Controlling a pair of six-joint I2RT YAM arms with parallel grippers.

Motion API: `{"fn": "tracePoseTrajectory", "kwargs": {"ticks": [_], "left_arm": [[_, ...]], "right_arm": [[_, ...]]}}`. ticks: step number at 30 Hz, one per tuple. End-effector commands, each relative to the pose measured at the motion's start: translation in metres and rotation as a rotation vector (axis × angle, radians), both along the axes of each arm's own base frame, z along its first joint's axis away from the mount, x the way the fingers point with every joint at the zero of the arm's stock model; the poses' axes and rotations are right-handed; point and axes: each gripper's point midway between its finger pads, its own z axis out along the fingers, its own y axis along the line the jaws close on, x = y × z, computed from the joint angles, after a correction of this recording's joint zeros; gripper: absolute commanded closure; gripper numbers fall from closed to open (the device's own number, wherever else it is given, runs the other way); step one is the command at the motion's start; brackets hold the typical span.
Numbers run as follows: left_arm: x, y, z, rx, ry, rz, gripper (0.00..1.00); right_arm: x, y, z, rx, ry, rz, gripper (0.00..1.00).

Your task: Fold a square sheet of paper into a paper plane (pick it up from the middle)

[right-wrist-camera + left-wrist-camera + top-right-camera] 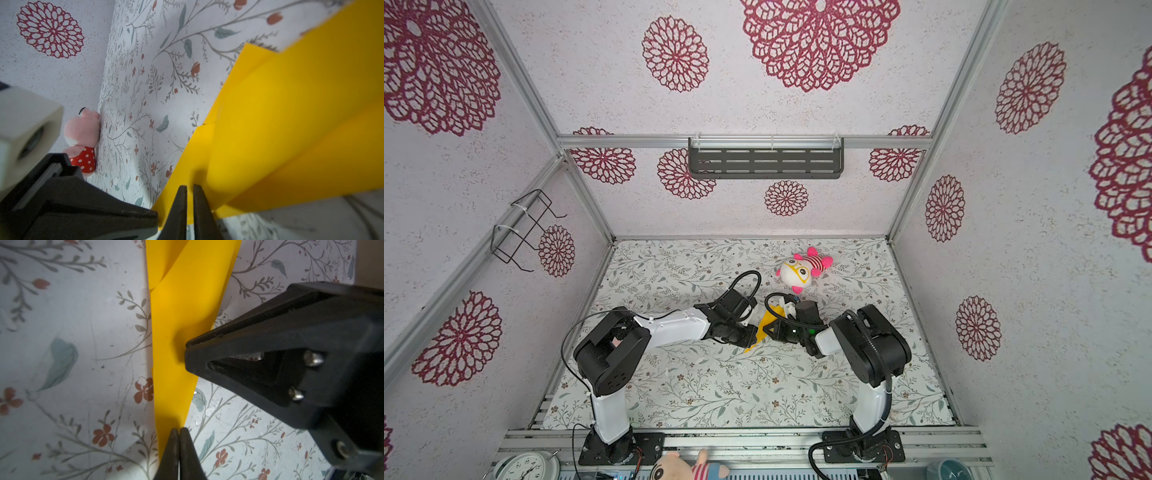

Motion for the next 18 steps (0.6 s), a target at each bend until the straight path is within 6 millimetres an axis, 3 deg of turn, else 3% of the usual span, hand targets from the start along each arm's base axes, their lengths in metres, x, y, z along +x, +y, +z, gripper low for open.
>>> {"fn": "tracePoseTrajectory", "kwargs": {"ticks": [1,12,18], "left_arm": [[-0.006,0.004,-0.007,0.050,0.008,-0.003,0.94],[-0.015,0.021,-0.019,0.128,0.021,0.012,0.95],[-0.023,0.025,-0.015,0.139,0.028,0.006,0.95]], "right_arm": [[-0.014,-0.011,-0.034,-0.080,0.114,-0.023,0.87],[-0.014,-0.012,-0.036,-0.078,0.125,-0.030,0.87],[-0.014,-0.013,-0.039,-0.086,0.134,-0.036,0.87]]}}
